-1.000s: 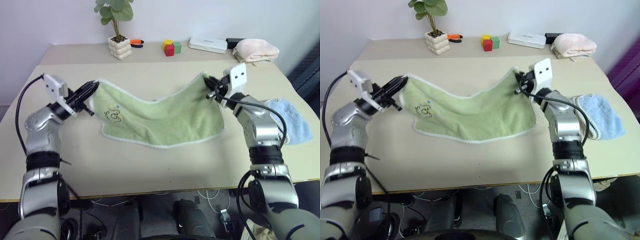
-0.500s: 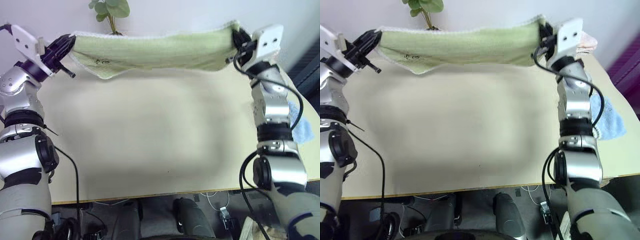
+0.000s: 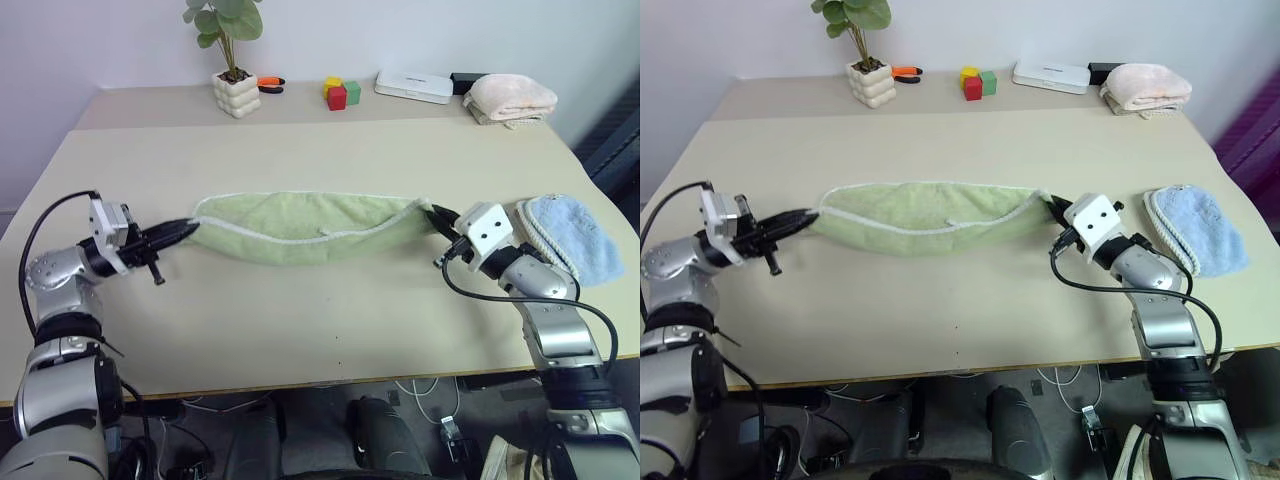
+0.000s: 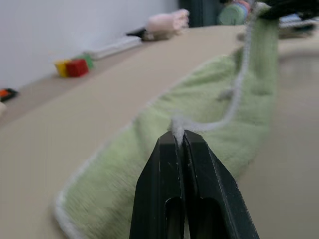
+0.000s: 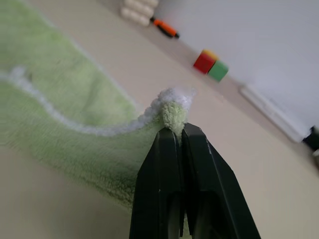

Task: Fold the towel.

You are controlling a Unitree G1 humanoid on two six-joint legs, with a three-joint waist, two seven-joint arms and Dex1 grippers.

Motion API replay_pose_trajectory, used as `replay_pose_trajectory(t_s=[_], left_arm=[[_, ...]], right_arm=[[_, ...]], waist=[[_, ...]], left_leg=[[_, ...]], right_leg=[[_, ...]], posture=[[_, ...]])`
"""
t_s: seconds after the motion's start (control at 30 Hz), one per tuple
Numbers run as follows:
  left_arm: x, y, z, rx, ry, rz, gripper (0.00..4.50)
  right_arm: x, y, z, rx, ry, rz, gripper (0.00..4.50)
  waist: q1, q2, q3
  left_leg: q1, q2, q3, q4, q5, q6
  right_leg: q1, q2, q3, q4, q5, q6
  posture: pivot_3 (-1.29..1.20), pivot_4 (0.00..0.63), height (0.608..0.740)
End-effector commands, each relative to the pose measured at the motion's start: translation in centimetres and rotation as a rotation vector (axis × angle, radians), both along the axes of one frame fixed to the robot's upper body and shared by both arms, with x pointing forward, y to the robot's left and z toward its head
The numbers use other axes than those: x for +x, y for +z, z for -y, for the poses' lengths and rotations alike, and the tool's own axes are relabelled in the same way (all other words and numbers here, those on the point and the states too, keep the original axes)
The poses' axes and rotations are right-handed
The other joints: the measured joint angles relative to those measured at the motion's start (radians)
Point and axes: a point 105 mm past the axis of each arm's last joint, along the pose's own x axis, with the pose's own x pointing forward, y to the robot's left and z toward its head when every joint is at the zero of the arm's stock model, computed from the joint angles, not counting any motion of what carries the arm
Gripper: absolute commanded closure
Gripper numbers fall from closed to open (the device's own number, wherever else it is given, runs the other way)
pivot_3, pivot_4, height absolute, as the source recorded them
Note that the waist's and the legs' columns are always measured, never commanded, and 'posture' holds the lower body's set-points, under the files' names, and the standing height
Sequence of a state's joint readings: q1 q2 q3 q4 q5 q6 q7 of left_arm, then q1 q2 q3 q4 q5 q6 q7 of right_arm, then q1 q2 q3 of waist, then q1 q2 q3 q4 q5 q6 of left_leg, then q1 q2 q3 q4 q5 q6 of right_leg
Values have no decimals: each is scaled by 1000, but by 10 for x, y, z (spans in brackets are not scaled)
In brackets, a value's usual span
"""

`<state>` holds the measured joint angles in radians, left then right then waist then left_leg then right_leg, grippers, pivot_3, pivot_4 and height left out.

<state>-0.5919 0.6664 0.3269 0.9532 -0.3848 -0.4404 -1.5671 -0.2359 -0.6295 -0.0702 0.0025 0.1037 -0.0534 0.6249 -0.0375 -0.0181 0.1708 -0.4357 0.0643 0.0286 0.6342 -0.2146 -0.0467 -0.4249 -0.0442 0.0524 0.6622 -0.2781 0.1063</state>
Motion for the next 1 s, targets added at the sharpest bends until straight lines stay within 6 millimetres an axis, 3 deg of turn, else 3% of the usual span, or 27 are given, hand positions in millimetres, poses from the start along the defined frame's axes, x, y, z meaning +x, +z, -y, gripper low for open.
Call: replay_pose_trajectory(t_s=[0.03, 0.13, 0.23, 0.47, 0.6, 0.77, 0.93, 1.0], left_arm=[[-6, 12, -2, 4, -15, 28, 4500], [-12, 9, -2, -1, -19, 10, 4500], [-16, 8, -2, -7, -10, 6, 4500], [-21, 6, 3, -8, -12, -6, 4500], [-20, 8, 6, -9, -14, 0, 4500], [-17, 12, 12, -8, -25, 12, 4500], [-14, 15, 17, -9, -32, 23, 4500], [-15, 16, 18, -10, -35, 25, 4500]], right_arm=[[-17, 3, -1, -27, 84, -67, 4468], [-37, -17, -6, -42, 168, -208, 4468], [-49, -24, -8, -38, 204, -268, 3626], [-56, -28, -7, -87, 234, -325, 184], [-52, -10, -7, -142, 255, -276, 86], [-39, 10, -8, -398, 298, -176, 86], [-39, 3, -5, -561, 368, -247, 86], [-40, -7, -1, -630, 394, -289, 621]], waist=[[4, 0, 0], [18, -1, 0], [24, -1, 0], [26, -1, 0], [26, -1, -1], [25, -1, -1], [28, -1, -1], [27, -1, -1]], left_leg=[[0, 0, 0, 0, 0, 0], [1, 0, 0, 1, 0, 0], [4, 0, 0, 1, 0, 0], [11, 0, 0, 1, 0, 0], [11, 0, 0, 1, 0, 0], [11, 0, 0, 0, 0, 0], [11, 0, 0, 0, 0, 0], [10, 0, 0, 0, 0, 0]], right_leg=[[0, 0, 0, 0, 0, 0], [1, 0, 0, 1, 0, 0], [3, 0, 0, 1, 0, 0], [10, 0, 0, 0, -1, -2], [11, 0, 0, 0, -1, -2], [11, 0, 0, 0, -1, -1], [10, 0, 0, -1, -1, -1], [11, 0, 0, -2, -1, -1]], posture=[[0, 150, 740], [0, 150, 740], [0, 150, 740], [0, 150, 740], [0, 150, 740], [0, 150, 740], [0, 150, 740], [0, 150, 740]])
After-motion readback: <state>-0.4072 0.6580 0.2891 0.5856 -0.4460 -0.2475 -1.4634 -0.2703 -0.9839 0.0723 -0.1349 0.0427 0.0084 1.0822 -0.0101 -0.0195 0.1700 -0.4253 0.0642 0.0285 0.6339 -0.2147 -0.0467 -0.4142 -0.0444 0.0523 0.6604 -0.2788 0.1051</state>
